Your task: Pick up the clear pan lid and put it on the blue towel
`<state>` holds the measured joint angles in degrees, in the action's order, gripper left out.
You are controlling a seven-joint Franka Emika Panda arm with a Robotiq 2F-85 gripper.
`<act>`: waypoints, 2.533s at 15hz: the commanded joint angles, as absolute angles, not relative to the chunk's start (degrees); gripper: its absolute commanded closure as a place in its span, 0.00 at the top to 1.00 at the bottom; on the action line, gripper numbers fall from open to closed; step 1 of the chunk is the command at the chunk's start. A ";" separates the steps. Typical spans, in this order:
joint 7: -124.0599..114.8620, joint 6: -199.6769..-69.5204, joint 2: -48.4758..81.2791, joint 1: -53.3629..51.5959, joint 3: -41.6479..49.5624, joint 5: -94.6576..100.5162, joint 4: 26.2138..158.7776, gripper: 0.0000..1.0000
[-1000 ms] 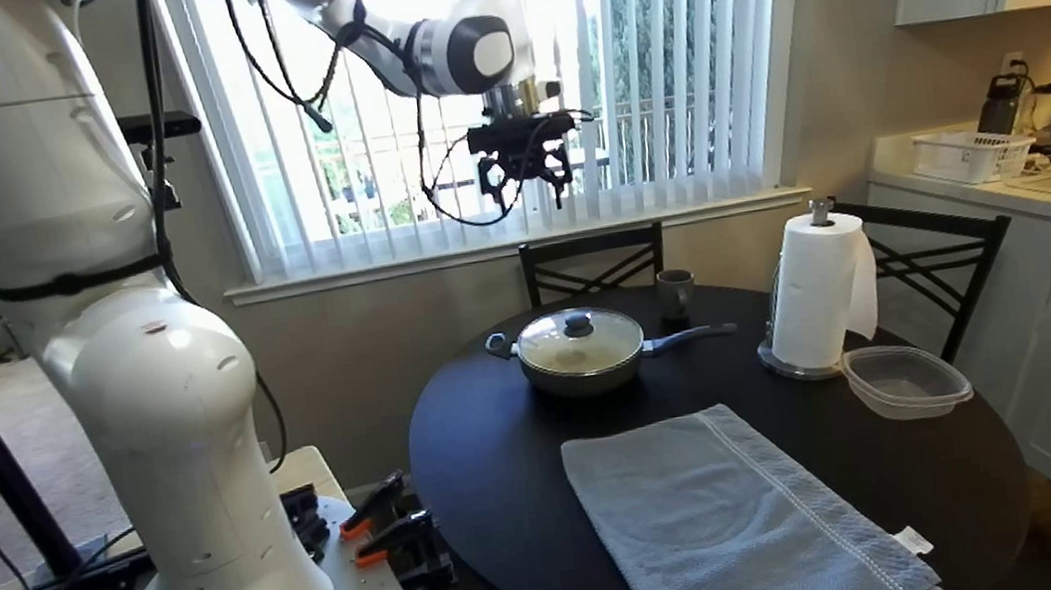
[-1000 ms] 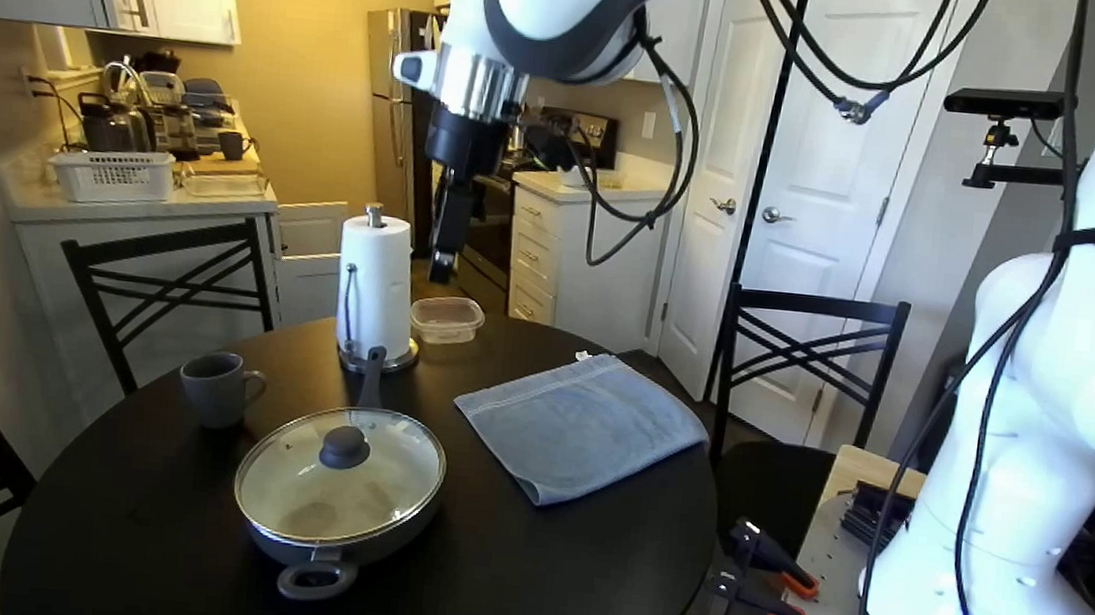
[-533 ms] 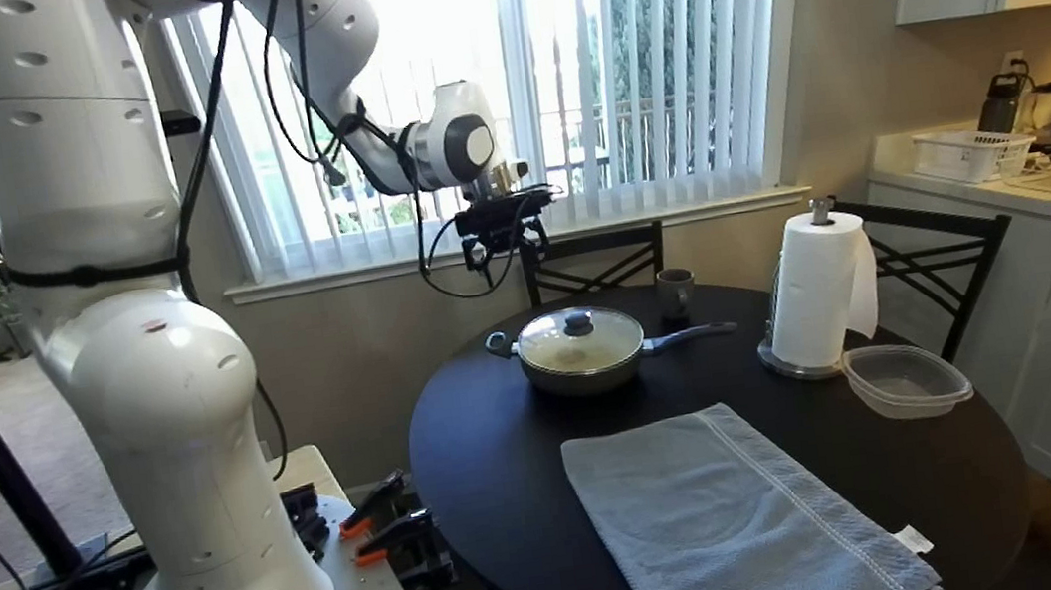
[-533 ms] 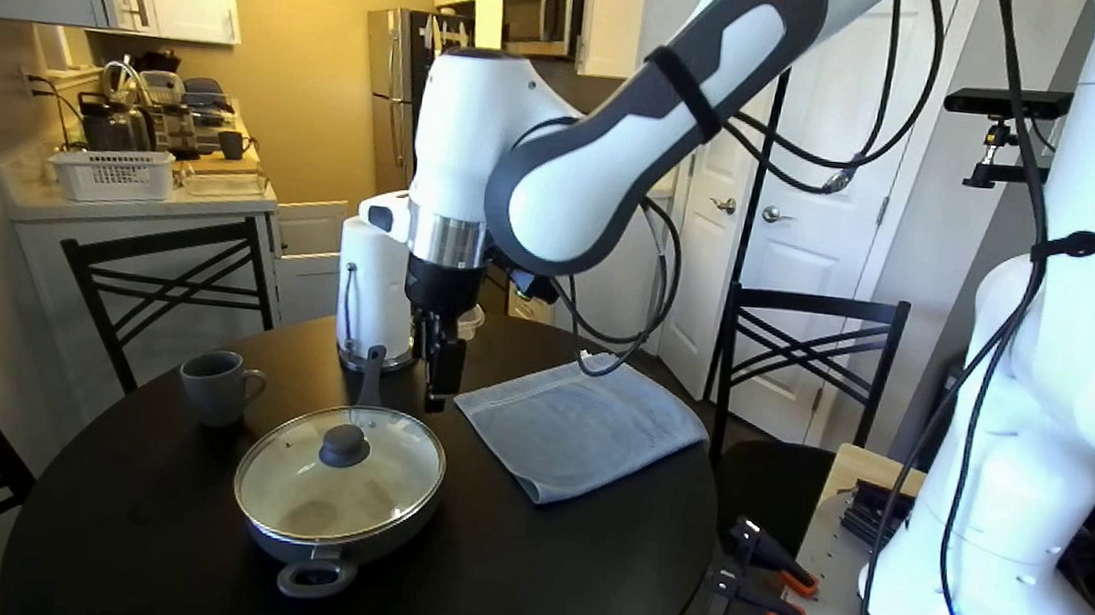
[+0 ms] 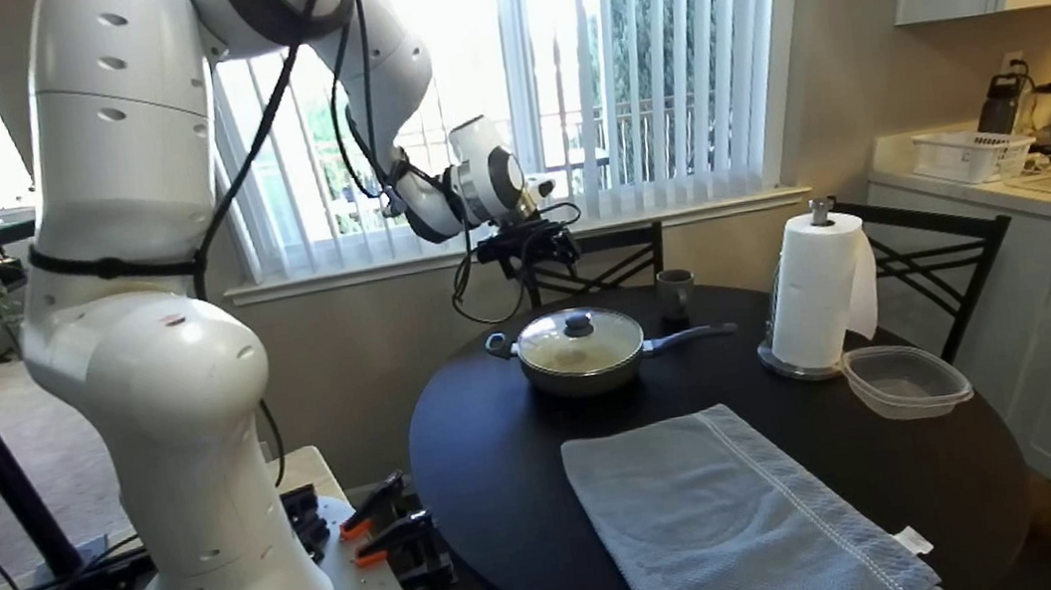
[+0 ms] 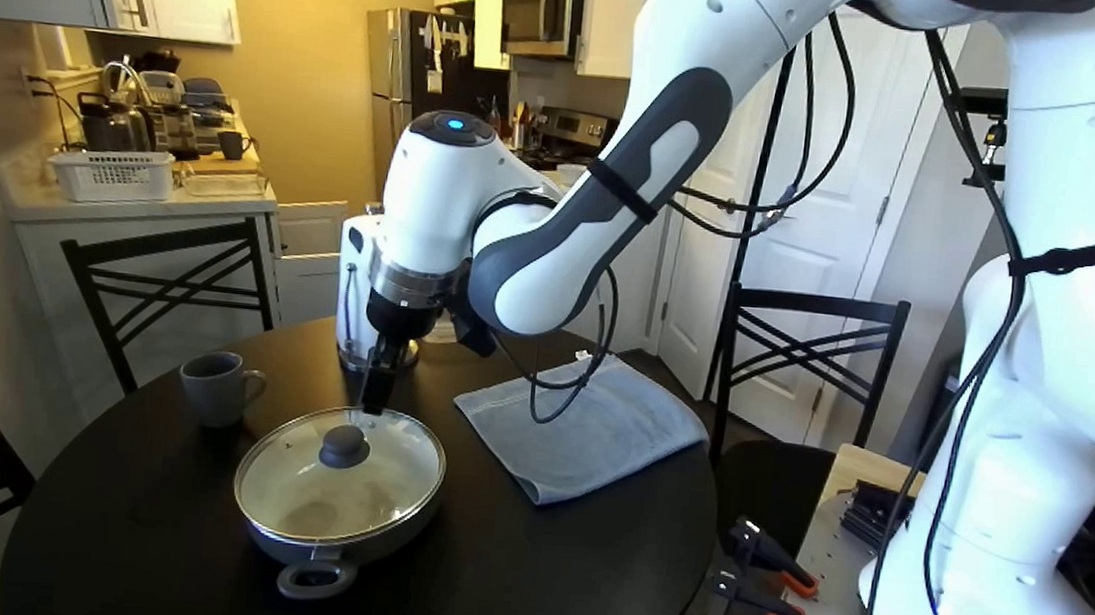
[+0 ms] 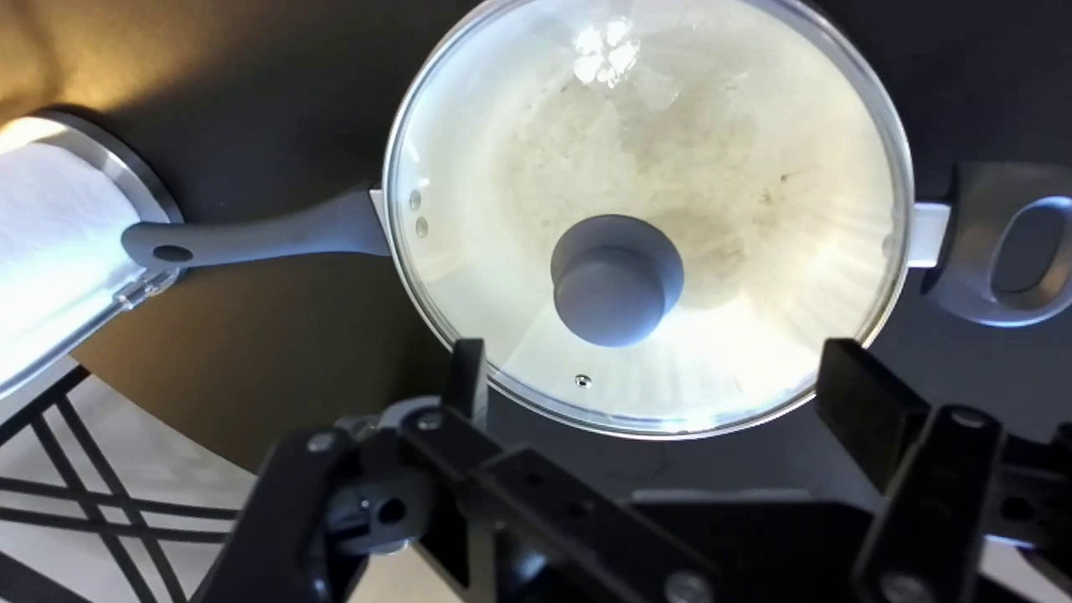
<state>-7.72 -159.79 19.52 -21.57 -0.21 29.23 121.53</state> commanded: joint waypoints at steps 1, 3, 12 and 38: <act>-10.93 -156.08 24.85 -22.01 -2.18 24.17 114.54 1.00; -12.19 -154.16 26.72 -23.12 -2.10 22.97 111.46 1.00; -18.23 -151.52 27.99 -22.54 -1.58 16.32 109.89 1.00; -15.76 -138.55 39.93 -19.11 -3.41 8.13 96.25 1.00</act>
<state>-16.36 -141.15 36.77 -18.99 -3.99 8.39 100.92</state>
